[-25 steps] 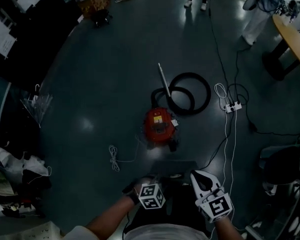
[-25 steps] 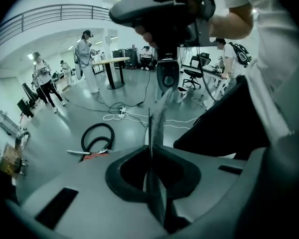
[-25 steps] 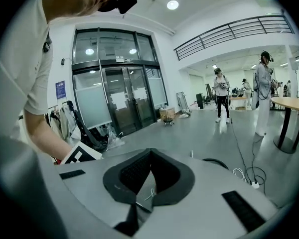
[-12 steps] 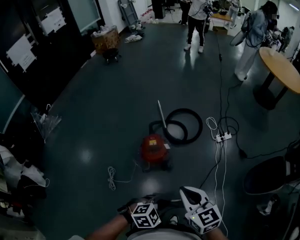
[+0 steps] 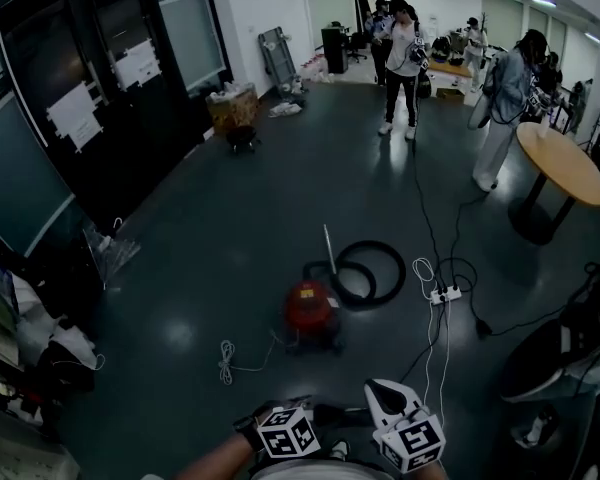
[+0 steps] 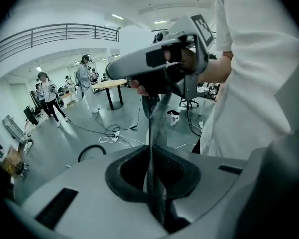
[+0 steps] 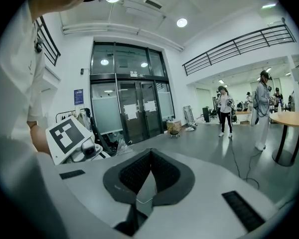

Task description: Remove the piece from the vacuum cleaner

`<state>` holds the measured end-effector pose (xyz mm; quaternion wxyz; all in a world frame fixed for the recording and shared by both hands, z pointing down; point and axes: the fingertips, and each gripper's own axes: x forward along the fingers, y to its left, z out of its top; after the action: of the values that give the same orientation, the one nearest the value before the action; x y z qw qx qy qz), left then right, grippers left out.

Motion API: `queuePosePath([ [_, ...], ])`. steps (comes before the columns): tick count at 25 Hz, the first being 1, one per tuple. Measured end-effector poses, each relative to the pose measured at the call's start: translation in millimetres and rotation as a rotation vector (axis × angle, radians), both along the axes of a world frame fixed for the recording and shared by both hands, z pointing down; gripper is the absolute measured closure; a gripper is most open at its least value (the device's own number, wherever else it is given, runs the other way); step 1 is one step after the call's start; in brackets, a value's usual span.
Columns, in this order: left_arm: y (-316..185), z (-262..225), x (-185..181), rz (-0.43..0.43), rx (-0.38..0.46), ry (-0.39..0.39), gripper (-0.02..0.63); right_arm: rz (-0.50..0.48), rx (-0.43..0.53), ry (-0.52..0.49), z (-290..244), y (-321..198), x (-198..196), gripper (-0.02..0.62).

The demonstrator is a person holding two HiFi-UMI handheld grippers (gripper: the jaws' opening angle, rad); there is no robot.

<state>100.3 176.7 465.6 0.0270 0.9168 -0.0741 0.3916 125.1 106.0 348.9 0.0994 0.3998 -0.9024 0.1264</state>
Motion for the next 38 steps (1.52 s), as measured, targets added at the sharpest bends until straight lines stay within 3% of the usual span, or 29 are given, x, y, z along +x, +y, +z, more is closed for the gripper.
queuePosePath([
  [17, 54, -27, -13, 0.005, -0.010, 0.013, 0.578, -0.016, 0.028, 0.012, -15, 44, -20, 0.580],
  [38, 57, -34, -13, 0.020, -0.013, 0.036, 0.578, -0.018, 0.056, 0.045, -17, 52, -26, 0.580],
])
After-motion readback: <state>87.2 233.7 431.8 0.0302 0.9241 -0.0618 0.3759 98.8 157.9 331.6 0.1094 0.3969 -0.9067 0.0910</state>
